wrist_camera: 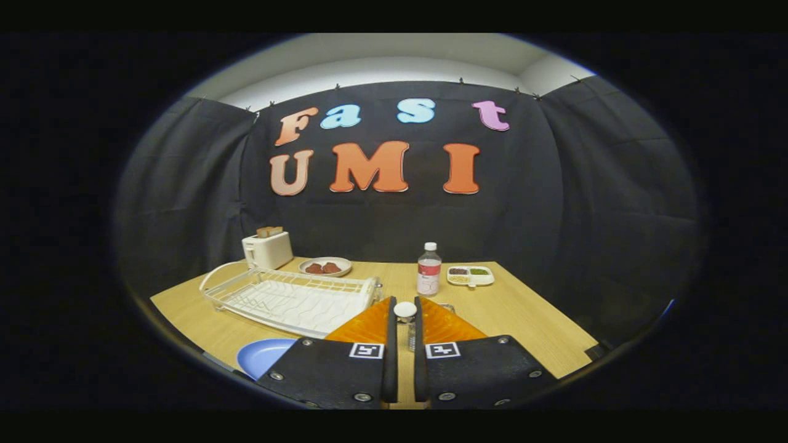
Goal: Take the plate from the dish rack, then take the spoon from the basket and place it into the plate.
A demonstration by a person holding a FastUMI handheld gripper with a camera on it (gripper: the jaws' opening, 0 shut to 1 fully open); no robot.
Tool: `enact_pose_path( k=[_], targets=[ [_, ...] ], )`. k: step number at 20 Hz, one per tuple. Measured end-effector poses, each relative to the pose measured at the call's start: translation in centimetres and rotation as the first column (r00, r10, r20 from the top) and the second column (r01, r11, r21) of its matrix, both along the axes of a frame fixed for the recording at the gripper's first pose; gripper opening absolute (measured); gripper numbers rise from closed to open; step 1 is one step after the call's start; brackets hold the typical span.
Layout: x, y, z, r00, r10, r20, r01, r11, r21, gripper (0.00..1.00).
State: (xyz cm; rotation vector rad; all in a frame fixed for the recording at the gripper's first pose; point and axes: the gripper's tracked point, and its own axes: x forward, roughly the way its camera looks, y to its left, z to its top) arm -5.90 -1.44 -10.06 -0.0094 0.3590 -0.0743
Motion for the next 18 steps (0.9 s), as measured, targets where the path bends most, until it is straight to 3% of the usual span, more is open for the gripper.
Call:
enact_pose_path(
  k=[10, 18],
  targets=[
    [-3.8, 4.3, -1.9, 0.988, 0.143, -0.057, -0.138, 0.986, 0.089, 0.10],
    [-5.0, 9.6, -4.1, 0.948, 0.309, -0.076, -0.295, 0.944, 0.147, 0.10]
  ],
)
